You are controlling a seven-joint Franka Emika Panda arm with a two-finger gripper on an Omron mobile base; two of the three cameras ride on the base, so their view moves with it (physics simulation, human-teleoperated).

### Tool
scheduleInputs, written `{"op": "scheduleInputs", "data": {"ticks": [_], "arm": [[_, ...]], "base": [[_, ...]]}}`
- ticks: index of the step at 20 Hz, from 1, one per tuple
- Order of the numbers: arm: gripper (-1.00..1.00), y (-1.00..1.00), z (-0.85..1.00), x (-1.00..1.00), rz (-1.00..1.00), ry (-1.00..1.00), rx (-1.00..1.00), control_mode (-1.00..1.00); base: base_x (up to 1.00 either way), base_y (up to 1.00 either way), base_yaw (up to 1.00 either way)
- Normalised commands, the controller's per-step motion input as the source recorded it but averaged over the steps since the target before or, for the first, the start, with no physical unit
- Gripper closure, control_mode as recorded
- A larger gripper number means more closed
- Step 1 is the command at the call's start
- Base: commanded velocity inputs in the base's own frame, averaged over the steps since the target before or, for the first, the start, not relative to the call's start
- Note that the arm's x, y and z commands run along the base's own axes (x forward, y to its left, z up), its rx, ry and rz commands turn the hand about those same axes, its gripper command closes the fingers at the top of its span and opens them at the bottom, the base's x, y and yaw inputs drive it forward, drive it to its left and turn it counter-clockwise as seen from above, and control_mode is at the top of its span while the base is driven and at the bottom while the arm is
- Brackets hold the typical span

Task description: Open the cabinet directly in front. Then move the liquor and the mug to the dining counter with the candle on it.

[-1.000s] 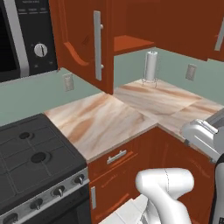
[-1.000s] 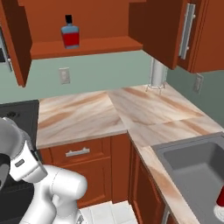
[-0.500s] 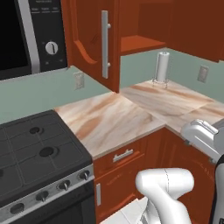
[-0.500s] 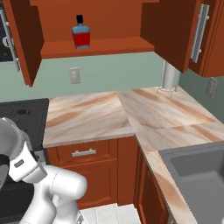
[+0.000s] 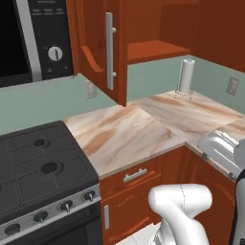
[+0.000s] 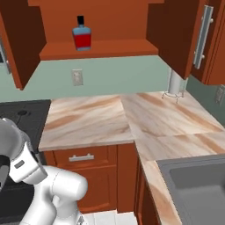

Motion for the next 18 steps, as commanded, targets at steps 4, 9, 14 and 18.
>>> {"op": "scheduleInputs", "data": {"ticks": [4,9,14,18], "arm": [[-1.00,0.00,0.00,0.00,0.00,0.00,0.00,1.00],[-1.00,0.00,0.00,0.00,0.00,0.00,0.00,1.00],[-1.00,0.00,0.00,0.00,0.00,0.00,0.00,1.00],[-1.00,0.00,0.00,0.00,0.00,0.00,0.00,1.00]], "base": [[0.27,-0.06,0.14],[0.22,-0.09,0.20],[0.35,-0.23,0.22],[0.44,-0.24,0.22]]}}
